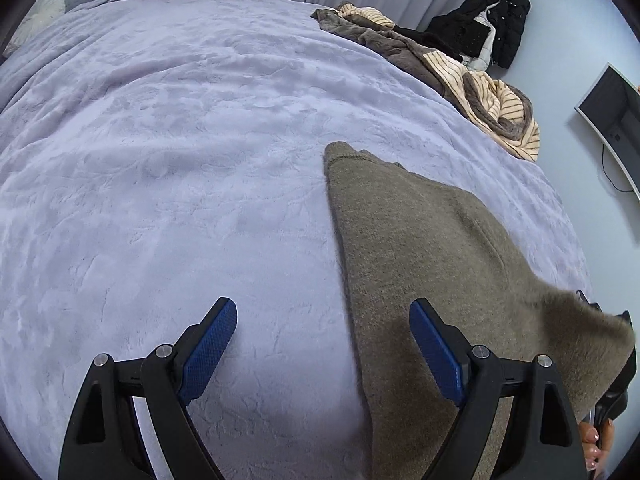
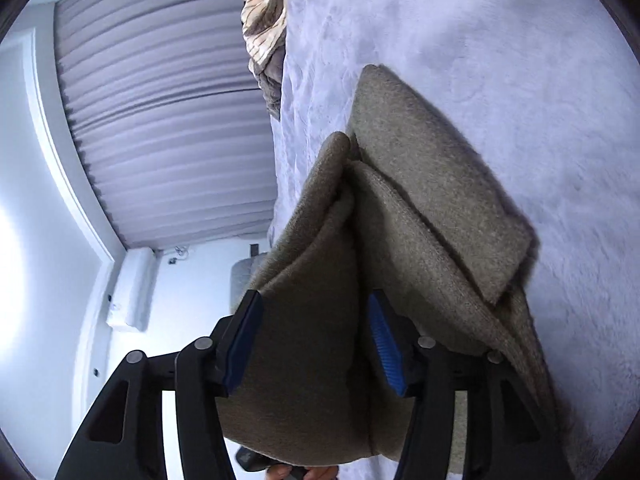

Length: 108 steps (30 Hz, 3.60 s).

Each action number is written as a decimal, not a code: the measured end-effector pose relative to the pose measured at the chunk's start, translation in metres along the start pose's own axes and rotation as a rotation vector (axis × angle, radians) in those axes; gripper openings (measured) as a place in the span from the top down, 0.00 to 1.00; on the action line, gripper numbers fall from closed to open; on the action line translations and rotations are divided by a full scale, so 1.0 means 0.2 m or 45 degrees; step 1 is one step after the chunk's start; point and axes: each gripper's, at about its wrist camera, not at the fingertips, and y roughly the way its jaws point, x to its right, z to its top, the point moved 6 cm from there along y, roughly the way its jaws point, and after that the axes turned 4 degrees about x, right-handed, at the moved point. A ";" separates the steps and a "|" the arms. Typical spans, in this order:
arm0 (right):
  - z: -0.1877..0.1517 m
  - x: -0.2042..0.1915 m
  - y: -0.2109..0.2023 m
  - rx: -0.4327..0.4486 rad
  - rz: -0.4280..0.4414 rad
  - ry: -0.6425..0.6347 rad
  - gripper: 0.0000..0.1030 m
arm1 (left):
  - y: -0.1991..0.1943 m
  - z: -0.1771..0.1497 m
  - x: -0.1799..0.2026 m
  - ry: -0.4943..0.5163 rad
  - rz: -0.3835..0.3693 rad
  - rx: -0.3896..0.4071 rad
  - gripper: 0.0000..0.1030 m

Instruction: Fold small clothes

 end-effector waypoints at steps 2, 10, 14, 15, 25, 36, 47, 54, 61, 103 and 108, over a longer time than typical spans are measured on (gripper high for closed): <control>0.00 0.01 -0.03 -0.002 -0.006 -0.004 0.37 | 0.03 0.00 -0.01 -0.012 0.008 -0.016 0.14; 0.05 -0.12 0.14 -0.186 -0.274 -0.295 0.32 | 0.11 -0.06 0.01 0.083 0.044 -0.080 0.14; 0.11 -0.14 0.29 -0.315 -0.418 -0.450 0.39 | 0.13 -0.05 -0.02 0.029 0.048 -0.110 0.14; 0.13 -0.14 0.34 -0.325 -0.465 -0.483 0.62 | 0.12 -0.05 -0.02 0.027 0.055 -0.110 0.14; 0.19 -0.42 0.20 -0.106 -0.461 -0.914 0.86 | 0.12 -0.01 0.26 0.242 -0.020 -0.056 0.14; 0.25 -0.13 -0.03 -0.061 -0.673 -0.743 0.70 | 0.11 -0.04 0.18 0.247 0.024 -0.082 0.04; -0.11 -0.28 -0.26 -0.128 -0.627 -0.913 0.57 | -0.05 -0.17 0.24 0.382 -0.009 -0.090 0.04; -0.16 -0.11 -0.33 -0.071 -0.855 -0.934 0.93 | 0.01 -0.41 0.23 0.392 0.010 -0.183 0.04; -0.16 -0.07 -0.44 -0.016 -0.893 -0.875 0.91 | -0.04 -0.43 0.20 0.369 0.017 -0.194 0.04; -0.07 -0.17 -0.48 -0.013 -0.847 -0.846 0.47 | -0.12 -0.37 0.35 0.449 0.084 -0.174 0.04; -0.06 -0.16 -0.47 -0.019 -0.844 -0.850 0.36 | -0.12 -0.35 0.36 0.453 0.085 -0.141 0.01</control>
